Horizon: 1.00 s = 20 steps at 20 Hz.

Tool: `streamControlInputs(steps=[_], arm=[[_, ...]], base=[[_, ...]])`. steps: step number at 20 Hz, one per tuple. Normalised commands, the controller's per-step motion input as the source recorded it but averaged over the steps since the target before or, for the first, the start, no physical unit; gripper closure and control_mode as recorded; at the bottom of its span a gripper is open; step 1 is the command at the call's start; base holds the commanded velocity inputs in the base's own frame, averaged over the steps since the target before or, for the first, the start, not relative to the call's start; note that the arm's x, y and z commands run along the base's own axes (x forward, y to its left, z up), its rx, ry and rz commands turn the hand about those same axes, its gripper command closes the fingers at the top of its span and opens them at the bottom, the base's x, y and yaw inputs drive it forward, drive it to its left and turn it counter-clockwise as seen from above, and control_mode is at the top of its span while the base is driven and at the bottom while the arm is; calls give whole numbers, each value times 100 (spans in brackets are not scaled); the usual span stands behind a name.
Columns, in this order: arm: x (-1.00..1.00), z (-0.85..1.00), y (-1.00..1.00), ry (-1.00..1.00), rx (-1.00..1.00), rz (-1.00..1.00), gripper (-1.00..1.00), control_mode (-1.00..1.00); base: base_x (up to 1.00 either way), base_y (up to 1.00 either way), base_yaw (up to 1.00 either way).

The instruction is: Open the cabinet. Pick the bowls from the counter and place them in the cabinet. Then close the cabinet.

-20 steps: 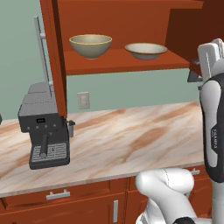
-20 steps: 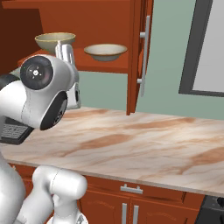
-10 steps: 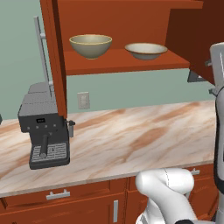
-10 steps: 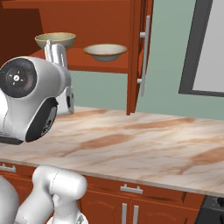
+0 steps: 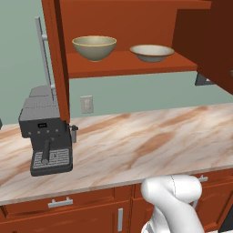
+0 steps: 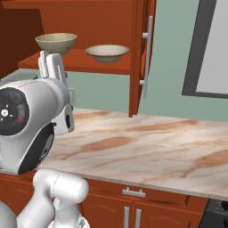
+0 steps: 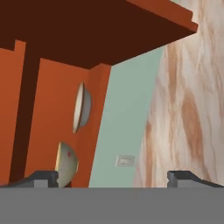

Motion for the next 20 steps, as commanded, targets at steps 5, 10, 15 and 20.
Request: streamControlInputs(steps=[5,10,15,20], arm=[[-50,-6,-24,-19,0,0,-100,-100],[-13,-20,-16,-18,0,0,-100,-100],[15,-27,-45,-2,6,6,-100,-100],[0,-16,-39,-1,8,7,-100,-100]], base=[[0,0,0],[0,0,0],[0,0,0],[0,0,0]])
